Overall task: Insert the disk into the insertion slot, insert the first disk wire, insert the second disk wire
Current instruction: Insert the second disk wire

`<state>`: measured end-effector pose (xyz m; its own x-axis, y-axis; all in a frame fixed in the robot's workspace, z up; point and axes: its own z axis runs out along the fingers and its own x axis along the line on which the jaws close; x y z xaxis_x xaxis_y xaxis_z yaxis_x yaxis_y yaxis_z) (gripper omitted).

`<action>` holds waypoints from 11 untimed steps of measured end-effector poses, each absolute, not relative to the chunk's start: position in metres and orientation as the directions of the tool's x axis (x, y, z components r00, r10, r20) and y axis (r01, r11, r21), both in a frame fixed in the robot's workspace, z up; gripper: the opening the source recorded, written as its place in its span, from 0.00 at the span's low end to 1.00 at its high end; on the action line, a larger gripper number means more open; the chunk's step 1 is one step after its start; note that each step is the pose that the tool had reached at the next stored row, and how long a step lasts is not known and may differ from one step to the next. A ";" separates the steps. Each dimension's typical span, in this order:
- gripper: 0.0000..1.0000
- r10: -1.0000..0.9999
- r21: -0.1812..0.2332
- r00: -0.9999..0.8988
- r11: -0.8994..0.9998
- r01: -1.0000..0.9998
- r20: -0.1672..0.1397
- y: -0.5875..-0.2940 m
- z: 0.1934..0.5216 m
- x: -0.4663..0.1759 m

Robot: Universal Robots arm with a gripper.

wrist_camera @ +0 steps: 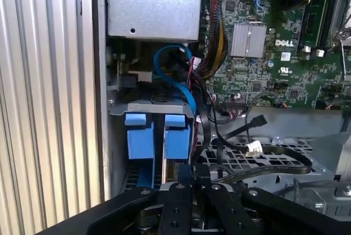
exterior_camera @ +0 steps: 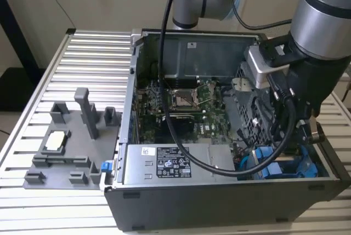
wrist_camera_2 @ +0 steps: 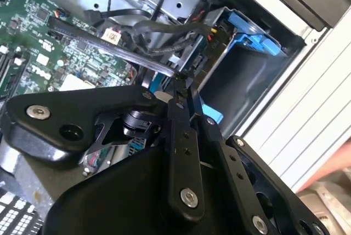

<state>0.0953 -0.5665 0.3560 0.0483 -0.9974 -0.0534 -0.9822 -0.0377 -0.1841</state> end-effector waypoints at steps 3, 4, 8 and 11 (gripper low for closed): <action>0.16 -0.997 -0.164 0.047 -0.038 -0.986 -0.054 -0.567 0.356 0.100; 0.16 -0.997 -0.154 0.047 -0.038 -0.987 -0.055 -0.568 0.355 0.101; 0.16 -0.997 -0.124 0.045 -0.038 -0.992 -0.056 -0.568 0.354 0.106; 0.16 -0.998 -0.116 0.040 -0.033 -0.993 -0.056 -0.568 0.353 0.108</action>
<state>0.1075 -0.5683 0.3528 0.0397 -0.9976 -0.0564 -0.9927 -0.0329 -0.1163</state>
